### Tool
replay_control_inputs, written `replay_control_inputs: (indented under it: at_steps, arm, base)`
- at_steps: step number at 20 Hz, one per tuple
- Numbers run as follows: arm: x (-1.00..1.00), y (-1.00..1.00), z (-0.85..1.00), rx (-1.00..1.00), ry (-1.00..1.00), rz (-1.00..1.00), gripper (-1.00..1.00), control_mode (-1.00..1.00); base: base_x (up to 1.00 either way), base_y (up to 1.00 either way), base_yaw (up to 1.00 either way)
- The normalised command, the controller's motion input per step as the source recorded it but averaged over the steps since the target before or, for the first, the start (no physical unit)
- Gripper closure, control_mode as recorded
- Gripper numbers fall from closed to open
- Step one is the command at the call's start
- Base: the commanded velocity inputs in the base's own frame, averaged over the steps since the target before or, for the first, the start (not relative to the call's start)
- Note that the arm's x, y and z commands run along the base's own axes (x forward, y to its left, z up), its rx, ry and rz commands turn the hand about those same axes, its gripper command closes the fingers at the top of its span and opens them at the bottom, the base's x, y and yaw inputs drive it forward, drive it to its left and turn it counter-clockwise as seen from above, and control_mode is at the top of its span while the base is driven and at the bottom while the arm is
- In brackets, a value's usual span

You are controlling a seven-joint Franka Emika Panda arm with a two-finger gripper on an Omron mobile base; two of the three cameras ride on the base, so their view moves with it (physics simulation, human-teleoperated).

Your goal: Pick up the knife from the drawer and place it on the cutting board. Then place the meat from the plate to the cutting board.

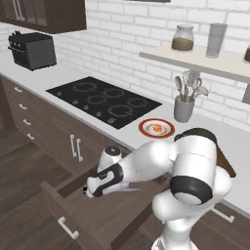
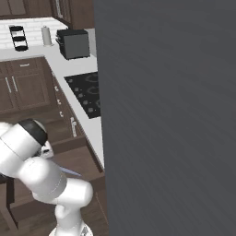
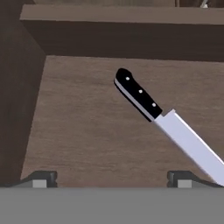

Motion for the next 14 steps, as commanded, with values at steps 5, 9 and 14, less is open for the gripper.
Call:
replay_control_inputs:
  at_steps: [5,9,14]
  arm:
    - [0.25,0.00,-0.22,-0.04,0.00,0.09,-1.00,-1.00]
    - [0.26,0.07,-0.20,-0.05,0.00,0.06,-1.00,-1.00]
    - [0.24,0.12,-0.14,-0.06,0.02,0.04,-1.00,-1.00]
  base:
    - [0.00,0.00,0.00]
    - [0.00,0.00,0.00]
    - [0.00,0.00,0.00]
